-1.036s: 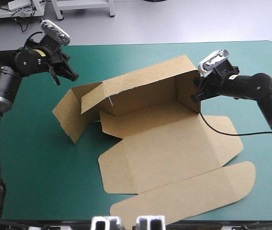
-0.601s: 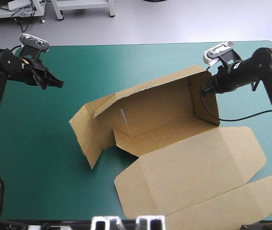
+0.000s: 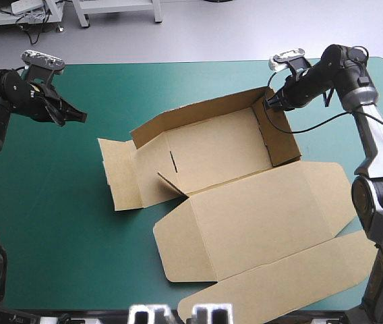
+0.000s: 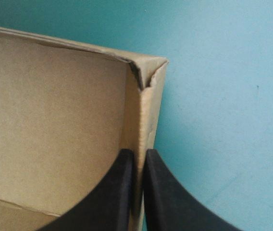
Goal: Fold the box
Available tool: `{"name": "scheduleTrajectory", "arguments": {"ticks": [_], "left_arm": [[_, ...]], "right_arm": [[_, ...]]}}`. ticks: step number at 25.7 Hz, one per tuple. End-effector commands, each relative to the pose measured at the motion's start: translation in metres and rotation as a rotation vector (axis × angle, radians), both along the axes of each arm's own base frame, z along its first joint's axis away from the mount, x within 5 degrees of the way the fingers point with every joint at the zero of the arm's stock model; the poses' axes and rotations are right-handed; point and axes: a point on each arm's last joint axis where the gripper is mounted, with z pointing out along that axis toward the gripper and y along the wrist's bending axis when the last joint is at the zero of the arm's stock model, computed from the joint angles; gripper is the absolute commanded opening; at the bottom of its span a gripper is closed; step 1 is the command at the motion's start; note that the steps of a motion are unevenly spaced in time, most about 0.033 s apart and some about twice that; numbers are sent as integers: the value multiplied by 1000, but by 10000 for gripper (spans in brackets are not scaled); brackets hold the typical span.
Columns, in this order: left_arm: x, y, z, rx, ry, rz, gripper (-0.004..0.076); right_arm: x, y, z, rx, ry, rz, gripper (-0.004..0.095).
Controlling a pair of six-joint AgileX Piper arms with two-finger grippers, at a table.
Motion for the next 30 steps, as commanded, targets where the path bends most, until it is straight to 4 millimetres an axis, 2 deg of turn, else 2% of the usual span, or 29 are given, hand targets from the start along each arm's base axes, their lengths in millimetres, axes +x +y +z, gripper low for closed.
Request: {"name": "scheduleTrajectory", "arguments": {"ticks": [1, 2, 3, 5, 6, 7, 9, 12, 18, 23, 26, 30], "left_arm": [[-7, -6, 23, -71, -108, -3, -9], [-7, -8, 24, -97, -110, -8, -9], [-7, -8, 24, -95, -114, -7, -9], [-6, -7, 23, -86, -112, -5, -9], [-6, -7, 22, -84, -108, -5, -9], [-5, -7, 21, -82, -99, -5, -9], [-4, -7, 19, -84, -87, -5, -9], [-3, -7, 17, -84, -84, -5, -9], [-2, -7, 17, -92, -84, -6, -9], [-2, -9, 17, -117, -89, -11, -9], [-1, -10, 17, -129, -87, -13, -9], [1, -10, 14, -131, -76, -13, -9]], "right_arm": [[-9, -6, 29, -29, -80, 46, 227], [-8, -6, 37, -25, -105, 41, 400], [-8, -6, 41, -19, -113, 31, 494], [-11, -7, 54, -2, -121, -11, 636], [-12, -7, 61, 8, -134, -36, 672], [-17, -7, 73, 20, -160, -51, 675], [-27, -6, 83, 42, -172, -59, 672], [-32, -7, 76, 33, -140, -62, 671], [-33, -1, 29, 12, 23, -46, 671], [-33, 6, 9, -4, 81, -11, 671], [-27, 9, -2, -8, 105, -7, 671], [-16, 12, -29, -12, 169, -3, 642]]}}
